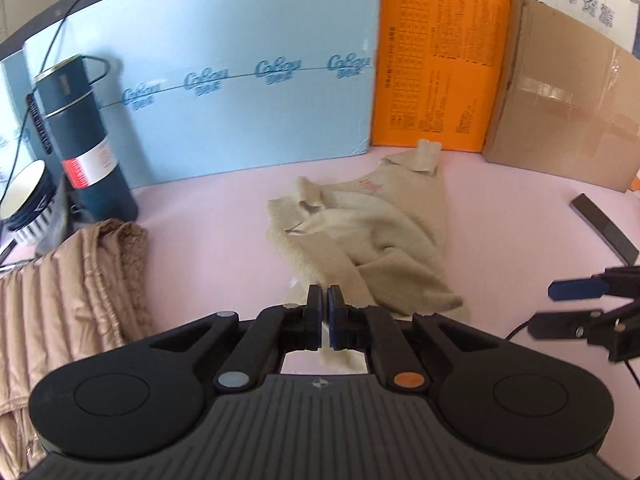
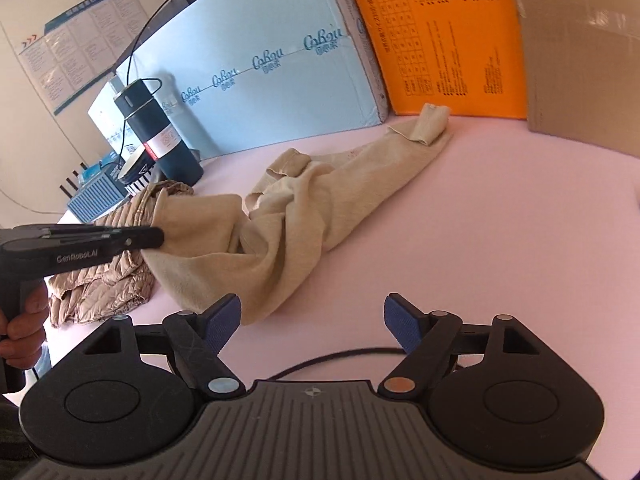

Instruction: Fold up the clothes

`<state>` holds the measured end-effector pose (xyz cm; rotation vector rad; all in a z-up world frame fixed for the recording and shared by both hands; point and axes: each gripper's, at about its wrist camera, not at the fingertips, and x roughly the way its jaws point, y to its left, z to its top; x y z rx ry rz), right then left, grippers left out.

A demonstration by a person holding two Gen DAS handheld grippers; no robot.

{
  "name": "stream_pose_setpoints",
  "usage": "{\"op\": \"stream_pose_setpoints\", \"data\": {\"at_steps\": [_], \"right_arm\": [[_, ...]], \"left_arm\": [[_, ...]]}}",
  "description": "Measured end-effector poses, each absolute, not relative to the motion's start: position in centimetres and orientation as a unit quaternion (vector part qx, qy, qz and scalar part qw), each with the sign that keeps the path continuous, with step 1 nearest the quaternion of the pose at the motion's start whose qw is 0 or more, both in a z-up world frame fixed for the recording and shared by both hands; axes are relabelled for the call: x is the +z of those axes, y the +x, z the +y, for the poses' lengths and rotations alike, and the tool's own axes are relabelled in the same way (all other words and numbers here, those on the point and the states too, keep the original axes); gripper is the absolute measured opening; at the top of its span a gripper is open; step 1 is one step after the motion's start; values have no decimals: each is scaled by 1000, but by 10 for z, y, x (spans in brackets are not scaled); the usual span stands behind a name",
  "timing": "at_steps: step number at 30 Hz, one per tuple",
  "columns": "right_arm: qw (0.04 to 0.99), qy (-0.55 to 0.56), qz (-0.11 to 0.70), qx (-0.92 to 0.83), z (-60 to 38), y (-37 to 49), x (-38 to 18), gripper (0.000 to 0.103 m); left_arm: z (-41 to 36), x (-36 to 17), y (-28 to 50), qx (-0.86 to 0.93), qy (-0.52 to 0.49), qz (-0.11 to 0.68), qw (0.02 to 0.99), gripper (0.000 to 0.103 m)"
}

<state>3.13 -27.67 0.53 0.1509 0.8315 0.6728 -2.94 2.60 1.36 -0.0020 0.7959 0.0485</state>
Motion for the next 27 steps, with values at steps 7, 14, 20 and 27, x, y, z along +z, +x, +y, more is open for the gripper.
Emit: {"op": "stream_pose_setpoints", "data": {"at_steps": [7, 14, 20, 27], "right_arm": [[857, -38, 344, 382, -186, 82, 28, 81], [851, -89, 374, 357, -100, 157, -7, 80], [854, -69, 407, 318, -76, 195, -36, 67], [846, -6, 416, 334, -96, 205, -30, 5]], "left_arm": [[74, -17, -77, 77, -37, 454, 887, 3], [67, -24, -85, 66, -15, 454, 888, 8], [57, -21, -73, 83, 80, 393, 912, 87], [43, -54, -23, 0, 162, 431, 888, 81]]}}
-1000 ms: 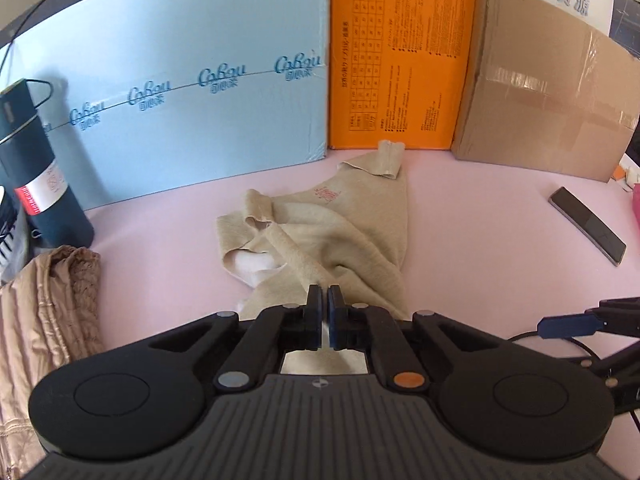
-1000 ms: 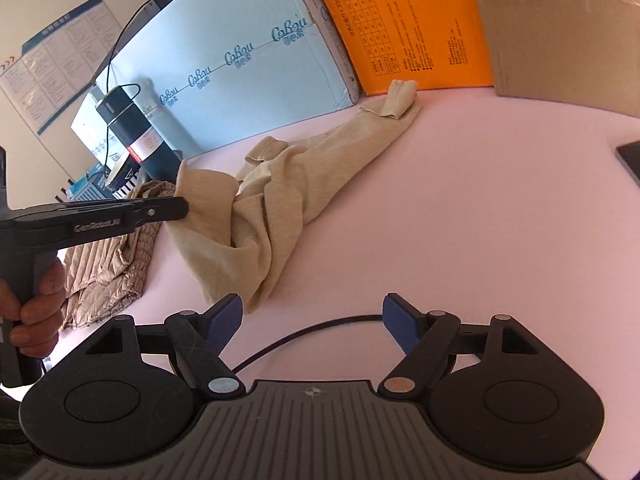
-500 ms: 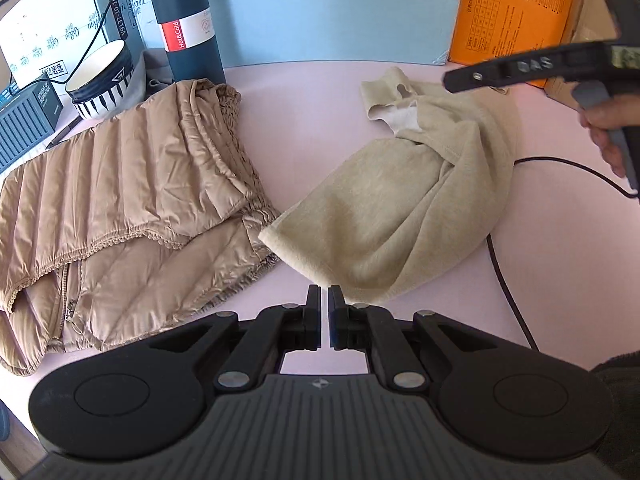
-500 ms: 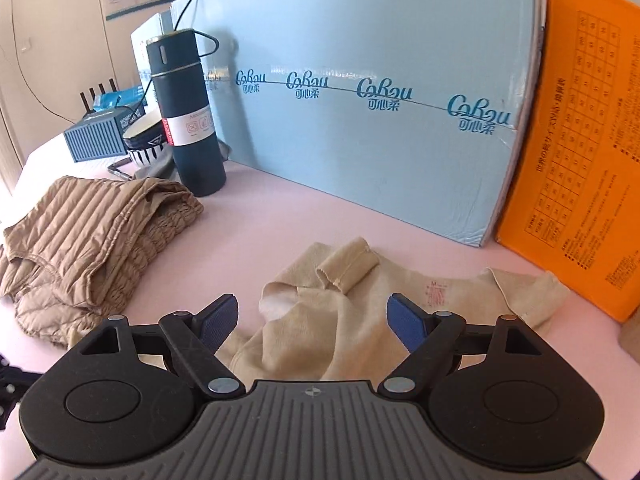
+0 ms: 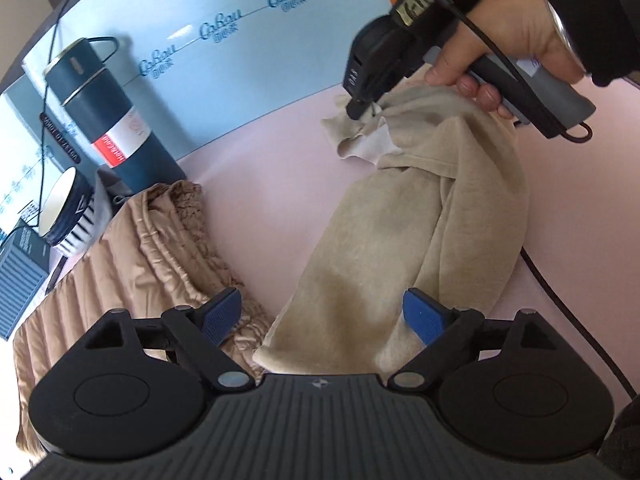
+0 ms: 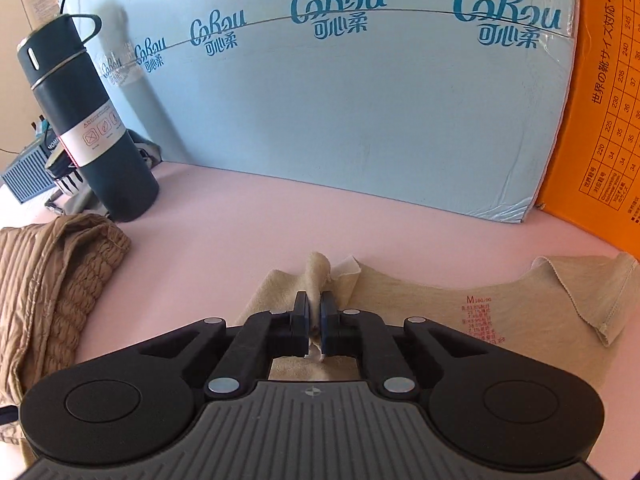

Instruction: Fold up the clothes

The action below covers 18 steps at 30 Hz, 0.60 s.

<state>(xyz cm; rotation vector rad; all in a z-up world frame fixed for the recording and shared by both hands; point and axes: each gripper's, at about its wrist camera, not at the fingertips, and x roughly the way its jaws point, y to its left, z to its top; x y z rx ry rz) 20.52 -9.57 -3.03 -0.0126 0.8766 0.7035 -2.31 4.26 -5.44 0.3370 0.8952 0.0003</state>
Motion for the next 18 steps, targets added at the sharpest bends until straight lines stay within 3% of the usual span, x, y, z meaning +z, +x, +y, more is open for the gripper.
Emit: {"op": "stream_pose_setpoints", "data": {"at_steps": [2, 3, 9, 13, 18], "right_arm": [[840, 24, 415, 349, -108, 206, -22, 5], [838, 42, 412, 356, -116, 205, -14, 5], [863, 126, 339, 353, -212, 188, 63, 5], [902, 140, 271, 305, -304, 167, 122, 4], [952, 91, 250, 152, -414, 148, 150, 4]], "left_arm": [[46, -59, -15, -22, 137, 442, 886, 18], [47, -58, -12, -26, 125, 447, 885, 4], [58, -1, -18, -109, 16, 424, 899, 1], [45, 65, -32, -222, -28, 353, 908, 1], [-8, 128, -41, -370, -42, 260, 891, 1]]}}
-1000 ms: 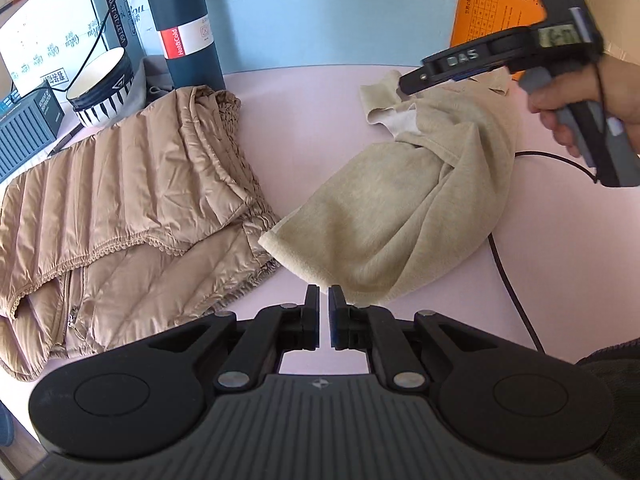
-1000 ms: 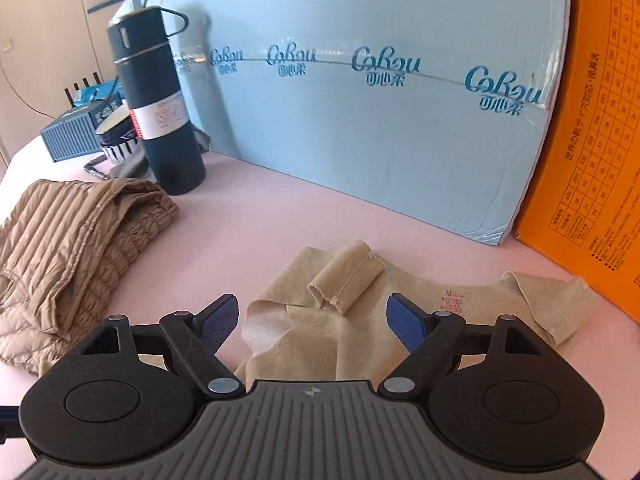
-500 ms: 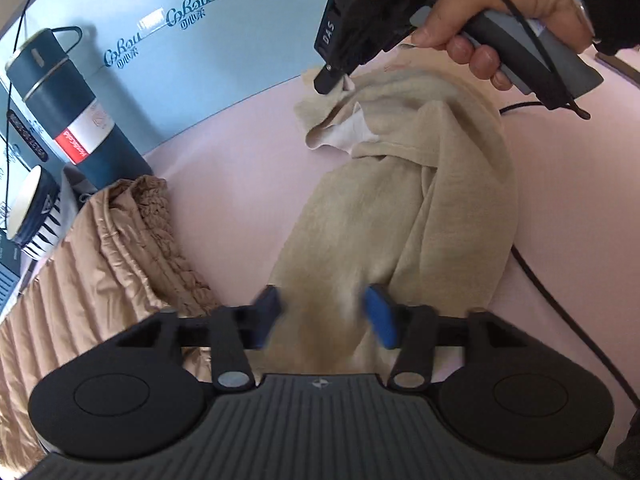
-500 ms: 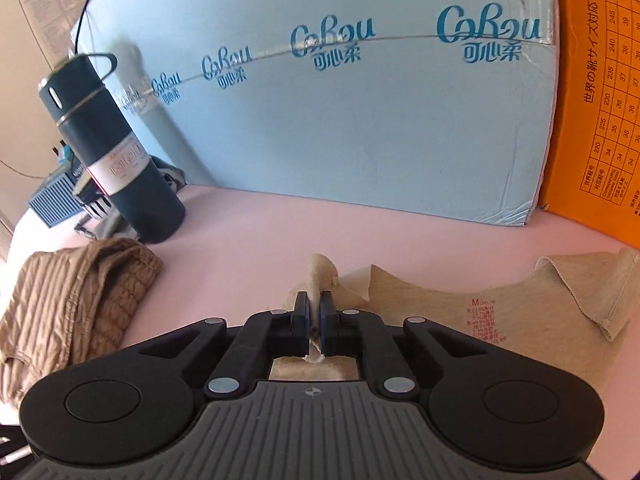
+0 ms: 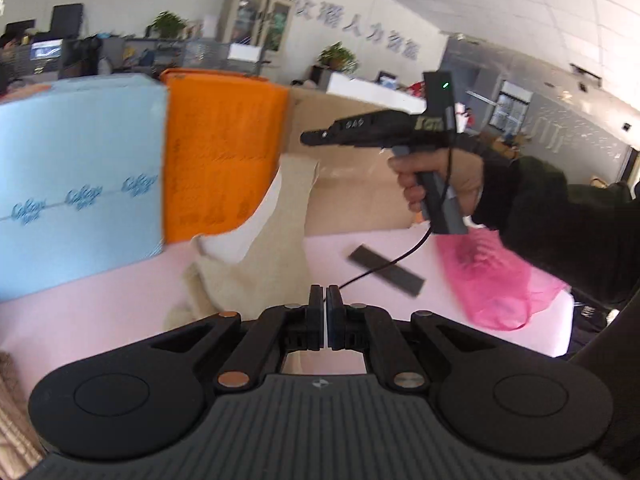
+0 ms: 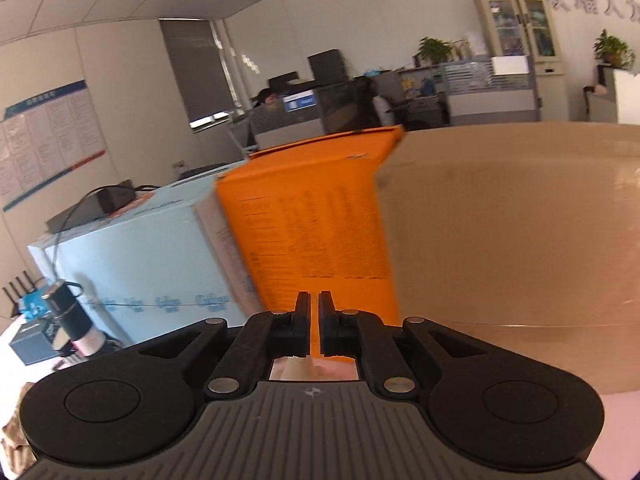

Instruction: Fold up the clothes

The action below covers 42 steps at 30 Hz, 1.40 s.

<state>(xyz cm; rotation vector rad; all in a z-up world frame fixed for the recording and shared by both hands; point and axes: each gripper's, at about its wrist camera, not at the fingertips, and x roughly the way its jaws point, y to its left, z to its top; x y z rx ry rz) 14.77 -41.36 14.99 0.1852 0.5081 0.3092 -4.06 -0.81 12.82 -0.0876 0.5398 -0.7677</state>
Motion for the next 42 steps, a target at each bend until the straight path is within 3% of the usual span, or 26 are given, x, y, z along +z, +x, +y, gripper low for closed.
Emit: {"op": "stream_pose_setpoints", "data": {"at_steps": [3, 4, 5, 6, 7, 8, 11, 16, 22, 23, 24, 25, 26, 33, 42], "right_arm": [[962, 60, 265, 33, -467, 136, 146, 6], [961, 55, 271, 4, -480, 129, 143, 12], [959, 56, 276, 0, -487, 119, 138, 24], [958, 54, 282, 11, -489, 107, 131, 34], [956, 52, 287, 21, -491, 95, 125, 51], [953, 44, 297, 36, -489, 85, 117, 59], [936, 1, 338, 96, -464, 61, 84, 68], [909, -24, 393, 138, -413, 63, 22, 69], [911, 8, 397, 111, -397, 117, -17, 69], [911, 8, 396, 112, -396, 127, -22, 66], [909, 1, 401, 117, -393, 136, -28, 60], [902, -19, 415, 123, -388, 144, -34, 36], [895, -39, 425, 126, -383, 150, -37, 5], [896, -129, 386, 176, -367, 165, -12, 3], [905, -193, 368, 93, -406, 187, 16, 3]], "left_arm": [[-45, 140, -44, -444, -22, 236, 864, 10], [-53, 138, -46, -446, -1, 229, 865, 31], [-59, 133, -48, -435, 24, 222, 872, 68], [-65, 127, -50, -424, 49, 215, 879, 87], [-67, 118, -50, -400, 75, 211, 889, 93], [-67, 107, -46, -367, 103, 217, 899, 92], [-56, 55, -8, -234, 157, 281, 918, 92], [-26, -31, 69, -72, 179, 412, 890, 92], [-23, -57, 93, -68, 152, 449, 878, 92], [-22, -56, 93, -76, 136, 451, 879, 78], [-20, -55, 92, -85, 115, 456, 878, 58], [-18, -54, 90, -95, 94, 461, 877, 10], [-18, -51, 85, -94, 87, 469, 874, 5], [15, -8, 12, -132, 114, 464, 868, 4], [43, 72, -98, -296, 39, 480, 825, 7]]}}
